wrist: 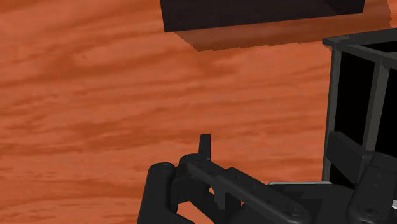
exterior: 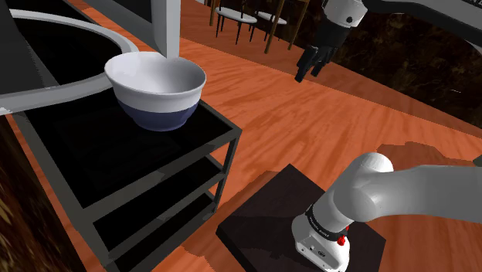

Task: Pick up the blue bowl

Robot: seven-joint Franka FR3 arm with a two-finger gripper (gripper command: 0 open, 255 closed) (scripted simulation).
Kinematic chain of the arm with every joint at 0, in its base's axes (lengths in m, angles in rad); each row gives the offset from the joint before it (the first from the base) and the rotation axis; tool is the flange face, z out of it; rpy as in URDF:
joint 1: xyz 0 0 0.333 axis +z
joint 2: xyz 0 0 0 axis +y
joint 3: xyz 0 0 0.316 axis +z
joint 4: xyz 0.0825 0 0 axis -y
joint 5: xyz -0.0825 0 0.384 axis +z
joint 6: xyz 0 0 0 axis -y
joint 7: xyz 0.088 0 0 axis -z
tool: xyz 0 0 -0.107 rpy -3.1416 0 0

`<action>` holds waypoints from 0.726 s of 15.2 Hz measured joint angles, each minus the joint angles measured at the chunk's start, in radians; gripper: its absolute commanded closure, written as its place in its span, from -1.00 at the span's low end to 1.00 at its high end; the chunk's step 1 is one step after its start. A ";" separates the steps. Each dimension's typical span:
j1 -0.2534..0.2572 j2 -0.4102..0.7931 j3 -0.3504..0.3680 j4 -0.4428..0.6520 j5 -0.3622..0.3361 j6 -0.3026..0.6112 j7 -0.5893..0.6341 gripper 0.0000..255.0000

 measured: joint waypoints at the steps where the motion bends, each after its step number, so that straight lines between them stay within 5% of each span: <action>1: 0.000 0.000 0.000 0.000 0.000 0.000 0.000 -1.00; 11: 0.075 0.166 0.113 0.091 0.152 0.065 0.127 -1.00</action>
